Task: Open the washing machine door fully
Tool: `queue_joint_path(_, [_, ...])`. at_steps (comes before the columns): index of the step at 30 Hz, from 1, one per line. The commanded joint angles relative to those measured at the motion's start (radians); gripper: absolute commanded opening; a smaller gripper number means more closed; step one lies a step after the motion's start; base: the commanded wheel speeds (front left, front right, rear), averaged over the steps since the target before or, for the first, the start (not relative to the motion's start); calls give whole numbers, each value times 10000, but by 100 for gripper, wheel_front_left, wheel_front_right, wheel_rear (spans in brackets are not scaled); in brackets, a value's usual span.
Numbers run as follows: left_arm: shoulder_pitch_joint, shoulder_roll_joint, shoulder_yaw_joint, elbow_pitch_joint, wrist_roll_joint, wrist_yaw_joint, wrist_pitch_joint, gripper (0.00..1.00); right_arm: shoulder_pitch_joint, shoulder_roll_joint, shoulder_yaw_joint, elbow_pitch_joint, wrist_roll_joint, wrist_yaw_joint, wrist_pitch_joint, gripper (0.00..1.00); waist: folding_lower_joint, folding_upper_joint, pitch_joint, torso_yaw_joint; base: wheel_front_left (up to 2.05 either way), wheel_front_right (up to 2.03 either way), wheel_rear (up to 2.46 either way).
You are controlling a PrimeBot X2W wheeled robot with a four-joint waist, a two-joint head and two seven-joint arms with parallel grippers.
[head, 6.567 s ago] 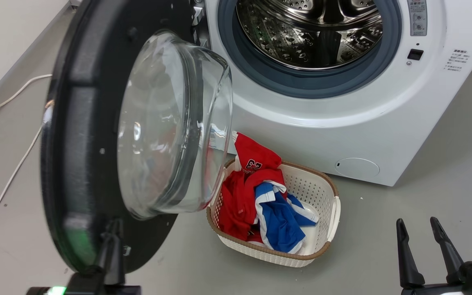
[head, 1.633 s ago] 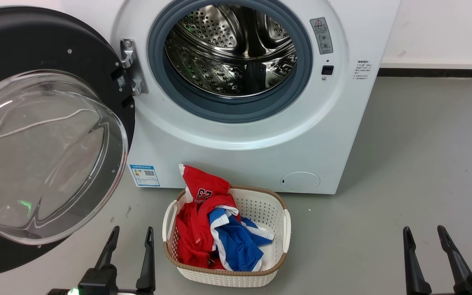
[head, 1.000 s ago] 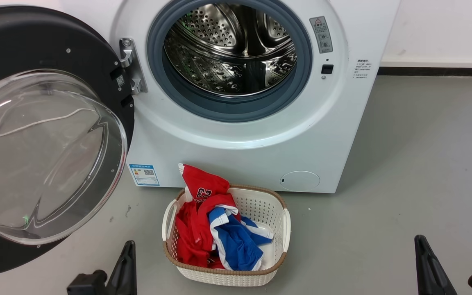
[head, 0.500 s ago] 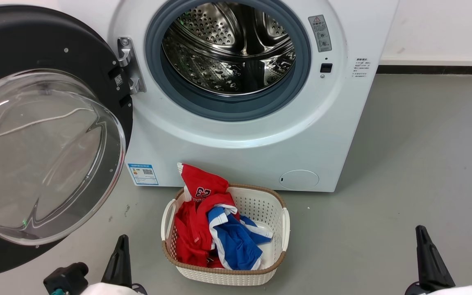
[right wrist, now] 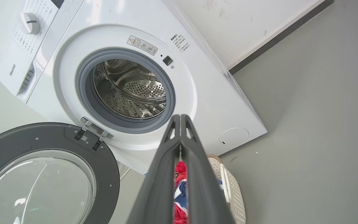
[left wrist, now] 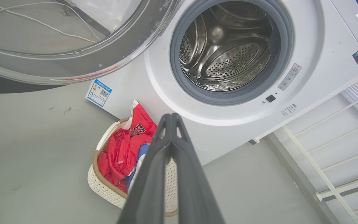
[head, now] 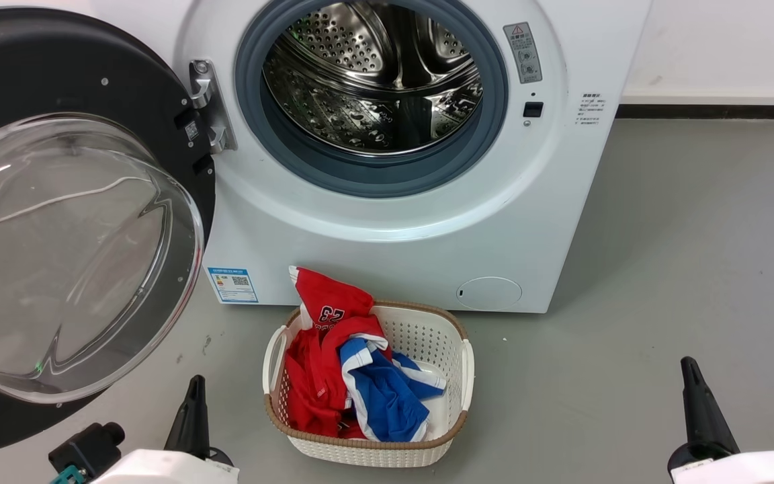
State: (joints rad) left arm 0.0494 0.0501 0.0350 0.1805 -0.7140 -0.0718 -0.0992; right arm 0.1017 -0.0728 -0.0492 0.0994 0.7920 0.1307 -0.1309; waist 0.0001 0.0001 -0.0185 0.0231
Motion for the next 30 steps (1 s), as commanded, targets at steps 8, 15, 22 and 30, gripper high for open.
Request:
queue_joint_path(8, [-461,15,145,4,-1346,-141,304,0,-496,-108,1,127,1341,1,283,0,-1,-1,21,-22,0,0,0])
queue_joint_path(15, [-582,15,216,67,-2137,-188,500,0,-669,-119,-9,259,2108,1,461,0,-1,-1,36,-38,0,0,0])
queue_joint_path(22, [-719,14,290,140,-3006,-249,709,0,-853,-126,-27,407,2926,1,667,0,-1,-1,53,-57,0,0,0])
queue_joint_path(30, [-872,13,373,221,-3925,-298,935,0,-1056,-127,-53,565,3807,2,889,0,-1,-1,73,-78,0,0,0])
